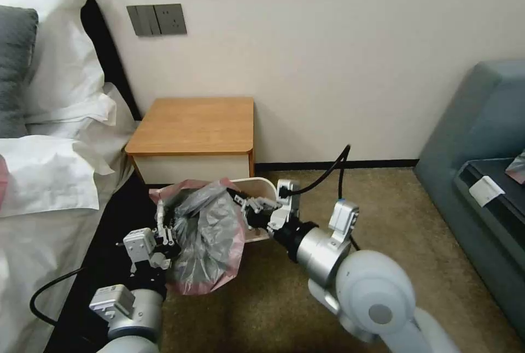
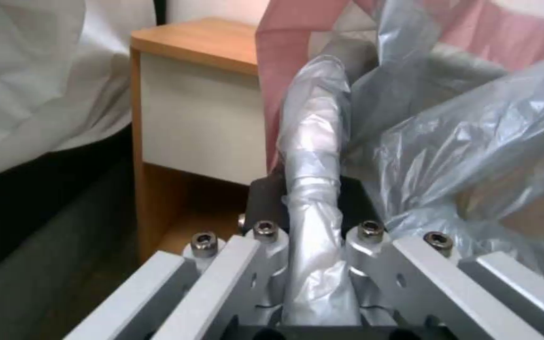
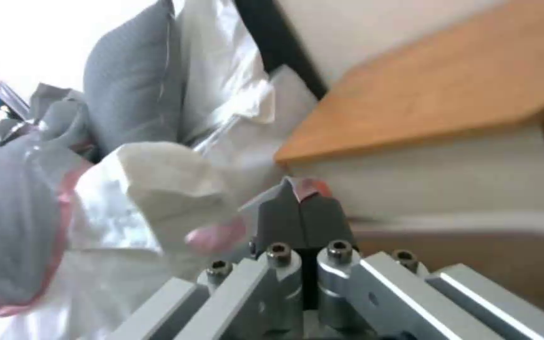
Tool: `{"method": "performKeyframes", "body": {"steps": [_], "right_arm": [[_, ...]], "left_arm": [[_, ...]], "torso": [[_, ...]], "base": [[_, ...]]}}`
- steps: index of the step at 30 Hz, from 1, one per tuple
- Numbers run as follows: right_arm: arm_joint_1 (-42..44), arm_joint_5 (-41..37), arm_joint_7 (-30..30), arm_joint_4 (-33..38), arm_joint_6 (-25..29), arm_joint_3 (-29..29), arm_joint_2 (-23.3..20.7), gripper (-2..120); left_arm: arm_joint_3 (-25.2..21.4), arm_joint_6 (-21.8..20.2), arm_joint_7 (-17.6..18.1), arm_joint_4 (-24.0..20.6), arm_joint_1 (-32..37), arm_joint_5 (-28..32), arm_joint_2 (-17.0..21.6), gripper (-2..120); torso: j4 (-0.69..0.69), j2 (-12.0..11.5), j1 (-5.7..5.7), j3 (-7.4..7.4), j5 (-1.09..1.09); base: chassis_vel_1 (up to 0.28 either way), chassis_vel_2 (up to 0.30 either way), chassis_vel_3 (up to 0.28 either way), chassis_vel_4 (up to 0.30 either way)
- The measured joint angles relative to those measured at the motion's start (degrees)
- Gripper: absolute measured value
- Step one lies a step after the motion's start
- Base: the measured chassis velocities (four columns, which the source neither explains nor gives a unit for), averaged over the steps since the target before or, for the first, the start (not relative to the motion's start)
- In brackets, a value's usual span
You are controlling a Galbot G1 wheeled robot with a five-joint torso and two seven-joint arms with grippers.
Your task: Pick up the garbage bag from the table and place it over the trash can.
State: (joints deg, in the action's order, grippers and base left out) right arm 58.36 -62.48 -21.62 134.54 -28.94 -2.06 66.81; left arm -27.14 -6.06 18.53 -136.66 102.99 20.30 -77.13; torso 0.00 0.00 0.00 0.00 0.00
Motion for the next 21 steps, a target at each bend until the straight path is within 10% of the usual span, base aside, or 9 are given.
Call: {"method": "performKeyframes", "body": {"steps": [21], "right_arm": [[-17.42,-2.4,-3.76,-9.95,-5.22,0.75,-4.63,0]], "left_arm": [[-0.94,2.22,2.2,-2.49,-0.33,5.27,-2.54,6]], "torso": [[0.0,0.0,0.0,0.0,0.0]], "base": [[0.0,0.0,0.0,0.0]]}}
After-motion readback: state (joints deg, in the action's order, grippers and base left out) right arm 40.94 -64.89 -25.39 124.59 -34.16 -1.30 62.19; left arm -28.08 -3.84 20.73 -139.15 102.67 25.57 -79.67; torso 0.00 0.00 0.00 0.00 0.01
